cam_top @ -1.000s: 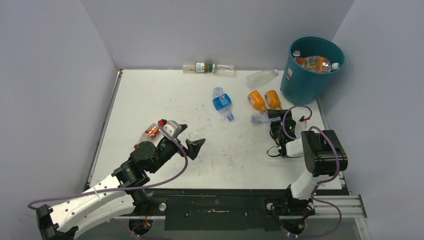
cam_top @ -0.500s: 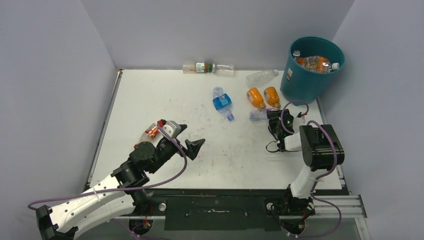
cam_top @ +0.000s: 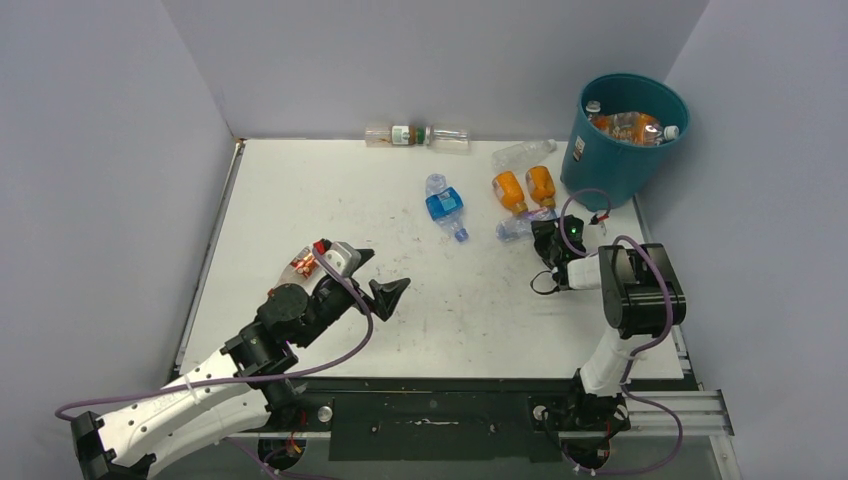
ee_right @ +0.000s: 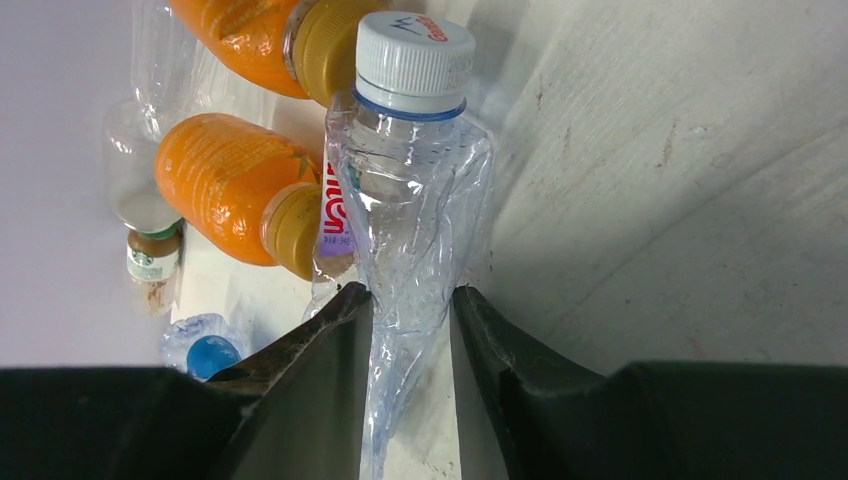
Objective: Put the plastic bottles in the bin
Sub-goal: Move the plastic bottle to the center of the board, then pick up the plastic bottle at the center of the board.
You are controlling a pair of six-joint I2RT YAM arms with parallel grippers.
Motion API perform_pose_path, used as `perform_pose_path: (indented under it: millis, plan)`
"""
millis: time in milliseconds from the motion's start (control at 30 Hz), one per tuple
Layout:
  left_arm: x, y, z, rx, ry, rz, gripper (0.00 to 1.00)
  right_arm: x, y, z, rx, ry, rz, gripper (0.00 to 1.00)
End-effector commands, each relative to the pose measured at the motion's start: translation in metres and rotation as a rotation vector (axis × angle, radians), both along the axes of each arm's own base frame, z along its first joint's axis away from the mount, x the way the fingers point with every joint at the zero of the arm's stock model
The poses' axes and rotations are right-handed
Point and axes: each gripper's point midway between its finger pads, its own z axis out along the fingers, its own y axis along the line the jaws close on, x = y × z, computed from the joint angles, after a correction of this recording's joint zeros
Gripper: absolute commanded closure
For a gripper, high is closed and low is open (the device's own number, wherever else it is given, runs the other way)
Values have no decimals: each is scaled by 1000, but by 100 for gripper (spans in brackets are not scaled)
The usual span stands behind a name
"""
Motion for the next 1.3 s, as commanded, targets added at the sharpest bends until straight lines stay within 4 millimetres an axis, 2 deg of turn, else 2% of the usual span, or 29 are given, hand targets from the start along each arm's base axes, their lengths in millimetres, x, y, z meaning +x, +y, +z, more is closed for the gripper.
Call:
perform_pose_path:
  millis: [0, 133, 367, 533, 667, 733, 833, 967, 1033, 1100, 1233, 1267]
  plan:
    - [-5, 2, 34, -64, -55, -14, 4, -60, -3, -55, -79, 277, 60, 81]
    - [-6, 1, 35, -68, -59, -20, 4, -65, 5, -28, -133, 225, 121, 86]
    - [-8, 2, 38, -78, -62, -27, 4, -87, 18, 18, -229, 147, 260, 88]
    - [-8, 0, 37, -80, -57, -36, 4, -110, 54, 43, -317, 111, 510, 89]
    - [-9, -3, 35, -72, -51, -47, 4, -134, 77, 35, -369, 197, 715, 88]
    - [-9, -3, 35, -71, -50, -50, 4, -144, 82, 30, -405, 242, 779, 88]
    - [-9, -4, 34, -67, -49, -50, 4, -155, 88, 28, -488, 289, 855, 88]
    - [-9, -8, 29, -53, -39, -68, 4, -168, 113, 27, -591, 342, 994, 85]
    - [-10, -12, 27, -40, -31, -81, 4, -172, 122, 20, -636, 374, 1037, 79]
    - [-10, -14, 24, -30, -23, -89, 4, -173, 125, 14, -652, 389, 1047, 68]
    - [-10, -15, 22, -20, -19, -88, 4, -174, 135, 10, -638, 381, 1054, 28]
    - [-10, -15, 22, -21, -19, -87, 4, -175, 137, 10, -639, 379, 1057, 23]
